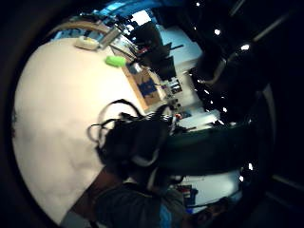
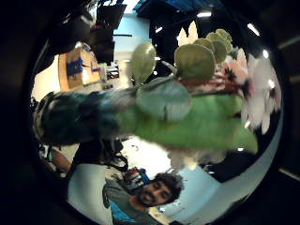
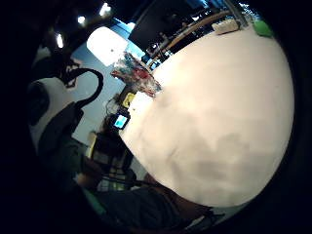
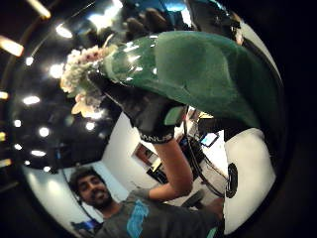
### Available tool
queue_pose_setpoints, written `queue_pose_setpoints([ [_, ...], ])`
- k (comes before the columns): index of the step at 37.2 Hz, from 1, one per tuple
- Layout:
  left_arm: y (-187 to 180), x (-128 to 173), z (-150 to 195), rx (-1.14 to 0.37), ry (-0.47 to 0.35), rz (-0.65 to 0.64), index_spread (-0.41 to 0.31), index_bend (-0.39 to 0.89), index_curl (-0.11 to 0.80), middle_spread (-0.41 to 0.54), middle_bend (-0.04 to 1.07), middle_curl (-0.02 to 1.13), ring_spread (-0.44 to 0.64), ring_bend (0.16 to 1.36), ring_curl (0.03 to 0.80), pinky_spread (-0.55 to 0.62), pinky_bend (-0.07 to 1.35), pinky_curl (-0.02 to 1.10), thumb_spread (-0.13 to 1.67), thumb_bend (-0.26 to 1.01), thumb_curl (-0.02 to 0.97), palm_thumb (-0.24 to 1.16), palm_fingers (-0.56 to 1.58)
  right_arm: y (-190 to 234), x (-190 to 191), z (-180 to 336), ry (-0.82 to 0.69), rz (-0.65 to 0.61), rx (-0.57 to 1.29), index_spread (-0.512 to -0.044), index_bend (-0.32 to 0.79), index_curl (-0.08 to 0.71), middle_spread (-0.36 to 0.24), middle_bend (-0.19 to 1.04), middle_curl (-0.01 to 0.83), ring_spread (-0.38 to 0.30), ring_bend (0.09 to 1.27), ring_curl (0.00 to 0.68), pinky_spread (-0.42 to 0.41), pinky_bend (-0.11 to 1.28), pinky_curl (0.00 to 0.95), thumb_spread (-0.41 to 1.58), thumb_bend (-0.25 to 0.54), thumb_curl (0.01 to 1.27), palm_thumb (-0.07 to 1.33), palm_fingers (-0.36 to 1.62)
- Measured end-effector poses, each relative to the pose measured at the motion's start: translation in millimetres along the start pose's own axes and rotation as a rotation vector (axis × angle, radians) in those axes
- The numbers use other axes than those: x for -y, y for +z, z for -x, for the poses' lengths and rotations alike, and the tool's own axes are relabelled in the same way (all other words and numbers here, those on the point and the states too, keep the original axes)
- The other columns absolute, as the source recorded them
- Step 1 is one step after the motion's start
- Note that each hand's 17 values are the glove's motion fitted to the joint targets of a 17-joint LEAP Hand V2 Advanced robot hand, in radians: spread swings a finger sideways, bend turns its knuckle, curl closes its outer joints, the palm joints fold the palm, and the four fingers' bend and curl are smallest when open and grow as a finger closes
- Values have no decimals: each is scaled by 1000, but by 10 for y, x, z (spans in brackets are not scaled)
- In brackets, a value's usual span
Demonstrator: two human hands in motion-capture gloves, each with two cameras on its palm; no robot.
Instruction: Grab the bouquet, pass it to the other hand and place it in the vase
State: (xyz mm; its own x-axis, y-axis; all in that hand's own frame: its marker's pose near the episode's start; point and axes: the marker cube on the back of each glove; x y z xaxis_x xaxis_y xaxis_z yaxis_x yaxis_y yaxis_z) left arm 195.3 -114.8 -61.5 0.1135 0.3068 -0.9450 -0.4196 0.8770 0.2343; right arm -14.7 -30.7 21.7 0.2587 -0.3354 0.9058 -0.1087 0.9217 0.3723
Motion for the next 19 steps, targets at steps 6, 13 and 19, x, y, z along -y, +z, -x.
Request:
queue_pose_setpoints([
  [6, 57, 1, -39, -52, -75, -18, -184, 358, 295, -184, 266, 373, -106, 601, 297, 147, 313, 334, 869, 14, 435, 726, 868, 106, -7, -31, -40, 5, 40, -267, 157, 422, -182, 611, 568, -213, 848, 525, -298, 724, 470, 521, -29, 710, 974, 1295],
  [13, 48, 25, -24, -49, -63, -7, -268, 333, 341, -278, 281, 399, -243, 542, 311, -91, 309, 347, 764, -14, 484, 798, 1108, 156, -35, -142, -13, 1, -5, -269, 152, 424, -183, 611, 570, -214, 848, 525, -300, 726, 468, 532, -28, 718, 975, 1294],
  [19, 68, 30, -94, -5, -92, 6, -313, 273, 361, -337, 451, 467, -326, 597, 361, -281, 393, 395, 608, -45, 528, 768, 1425, 216, -58, -65, 23, 16, 32, -269, 149, 426, -184, 616, 574, -212, 845, 524, -302, 718, 463, 552, -29, 721, 968, 1290],
])
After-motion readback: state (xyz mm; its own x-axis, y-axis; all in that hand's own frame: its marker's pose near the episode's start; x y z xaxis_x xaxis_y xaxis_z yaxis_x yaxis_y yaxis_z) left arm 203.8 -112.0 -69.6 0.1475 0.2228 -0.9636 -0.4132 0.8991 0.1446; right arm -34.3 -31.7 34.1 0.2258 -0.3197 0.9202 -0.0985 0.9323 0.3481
